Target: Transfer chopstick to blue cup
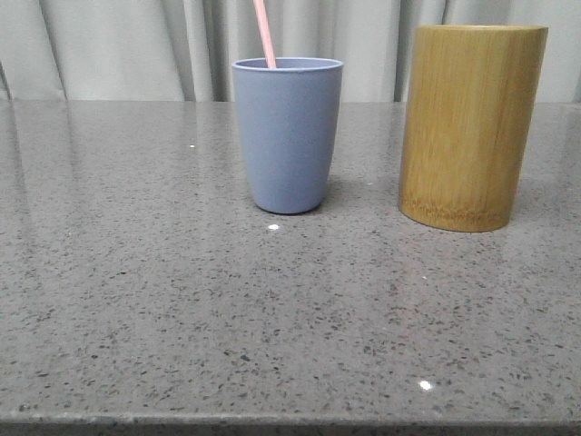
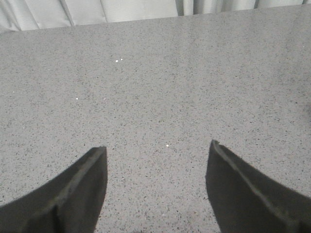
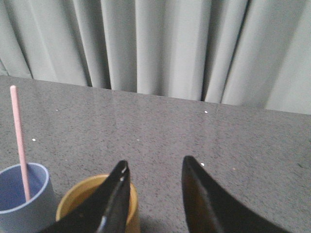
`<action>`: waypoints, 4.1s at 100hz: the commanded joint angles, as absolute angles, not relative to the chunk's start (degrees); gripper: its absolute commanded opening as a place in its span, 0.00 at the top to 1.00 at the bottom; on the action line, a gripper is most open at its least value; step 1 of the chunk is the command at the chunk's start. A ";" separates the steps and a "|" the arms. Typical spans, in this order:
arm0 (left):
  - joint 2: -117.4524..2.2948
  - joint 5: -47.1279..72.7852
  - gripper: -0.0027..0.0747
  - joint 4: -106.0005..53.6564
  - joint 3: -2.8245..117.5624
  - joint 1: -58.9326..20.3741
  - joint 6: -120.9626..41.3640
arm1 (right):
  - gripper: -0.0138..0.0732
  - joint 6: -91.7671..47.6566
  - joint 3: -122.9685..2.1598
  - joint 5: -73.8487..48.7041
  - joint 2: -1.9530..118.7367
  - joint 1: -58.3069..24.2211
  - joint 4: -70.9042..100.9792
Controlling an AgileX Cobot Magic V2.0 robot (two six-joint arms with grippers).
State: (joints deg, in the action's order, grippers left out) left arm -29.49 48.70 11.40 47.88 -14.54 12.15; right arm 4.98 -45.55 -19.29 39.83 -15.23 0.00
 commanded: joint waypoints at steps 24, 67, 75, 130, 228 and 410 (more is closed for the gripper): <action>-24.60 44.81 0.72 13.01 45.91 -14.45 12.88 | 0.60 4.41 -41.56 -21.38 26.75 -11.80 -2.65; -14.40 44.90 0.99 13.29 40.60 -14.45 12.88 | 0.92 5.38 -34.56 -26.59 14.74 -11.80 -3.71; -13.55 45.21 0.99 13.37 40.44 -14.45 12.88 | 0.92 5.38 -34.07 -26.70 14.17 -11.80 -3.71; -13.29 45.21 0.99 13.03 40.44 -14.45 12.88 | 0.92 5.38 -34.01 -26.22 14.11 -11.80 -3.71; -7.89 7.68 0.99 4.23 14.94 -3.24 4.75 | 0.92 5.38 -34.01 -26.22 14.11 -11.80 -3.71; 2.27 4.28 0.99 1.79 -0.66 -1.82 4.75 | 0.92 5.38 -30.30 -24.04 14.11 -11.80 -4.21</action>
State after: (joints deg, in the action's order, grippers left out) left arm 0.26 8.97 2.36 -0.15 -1.98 4.89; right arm 5.55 -30.08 -29.70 13.43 -12.12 -3.16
